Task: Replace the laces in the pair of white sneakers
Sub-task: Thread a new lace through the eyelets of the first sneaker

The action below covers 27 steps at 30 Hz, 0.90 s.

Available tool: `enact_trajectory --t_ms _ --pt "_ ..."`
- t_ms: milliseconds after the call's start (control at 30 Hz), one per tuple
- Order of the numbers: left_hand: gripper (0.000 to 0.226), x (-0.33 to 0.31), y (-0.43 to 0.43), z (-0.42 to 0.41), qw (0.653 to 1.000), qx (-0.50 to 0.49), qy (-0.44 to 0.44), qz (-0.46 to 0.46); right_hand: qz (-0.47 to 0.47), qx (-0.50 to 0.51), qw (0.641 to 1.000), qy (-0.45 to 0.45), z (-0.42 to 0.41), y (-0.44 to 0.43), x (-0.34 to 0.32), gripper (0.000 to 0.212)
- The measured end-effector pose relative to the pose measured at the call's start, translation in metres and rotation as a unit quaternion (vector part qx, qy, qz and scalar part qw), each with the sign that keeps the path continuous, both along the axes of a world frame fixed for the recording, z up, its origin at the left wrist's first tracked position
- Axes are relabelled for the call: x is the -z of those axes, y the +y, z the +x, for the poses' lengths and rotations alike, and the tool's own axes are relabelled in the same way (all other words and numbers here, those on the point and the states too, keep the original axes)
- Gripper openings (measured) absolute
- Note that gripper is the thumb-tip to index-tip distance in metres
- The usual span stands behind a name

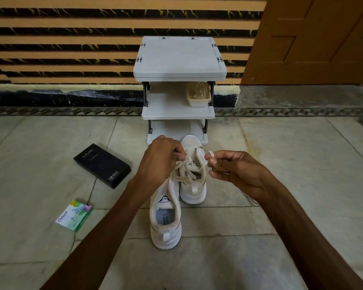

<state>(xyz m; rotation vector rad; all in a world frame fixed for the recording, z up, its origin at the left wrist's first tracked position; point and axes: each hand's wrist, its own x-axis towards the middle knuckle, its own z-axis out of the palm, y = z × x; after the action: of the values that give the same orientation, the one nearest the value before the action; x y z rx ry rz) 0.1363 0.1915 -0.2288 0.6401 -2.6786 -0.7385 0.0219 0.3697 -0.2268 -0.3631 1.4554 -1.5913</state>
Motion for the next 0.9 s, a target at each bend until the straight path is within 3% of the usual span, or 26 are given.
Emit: enact_trajectory --t_ms 167,333,433,567,767,900 --pt "0.035 0.0 0.0 0.002 1.0 -0.014 0.023 -0.005 0.114 0.096 0.981 0.127 0.003 -0.004 0.006 0.02" --pt "0.029 -0.002 -0.001 0.003 0.998 -0.019 0.049 -0.037 0.282 0.166 0.895 0.302 0.0 -0.006 0.019 0.02" --pt "0.029 -0.004 0.004 0.003 0.997 -0.005 0.069 -0.045 0.349 0.179 0.862 0.322 -0.004 -0.007 0.025 0.026" --pt "0.035 -0.001 0.014 0.001 0.997 0.008 0.072 -0.04 0.346 0.185 0.864 0.315 -0.005 -0.009 0.028 0.02" --pt "0.023 0.001 0.017 0.0 0.997 0.037 0.045 -0.049 0.35 0.142 0.866 0.327 -0.007 -0.007 0.031 0.016" --pt "0.018 -0.001 0.02 0.001 0.997 0.068 0.024 -0.03 0.355 0.032 0.873 0.333 -0.01 0.0 0.025 0.02"
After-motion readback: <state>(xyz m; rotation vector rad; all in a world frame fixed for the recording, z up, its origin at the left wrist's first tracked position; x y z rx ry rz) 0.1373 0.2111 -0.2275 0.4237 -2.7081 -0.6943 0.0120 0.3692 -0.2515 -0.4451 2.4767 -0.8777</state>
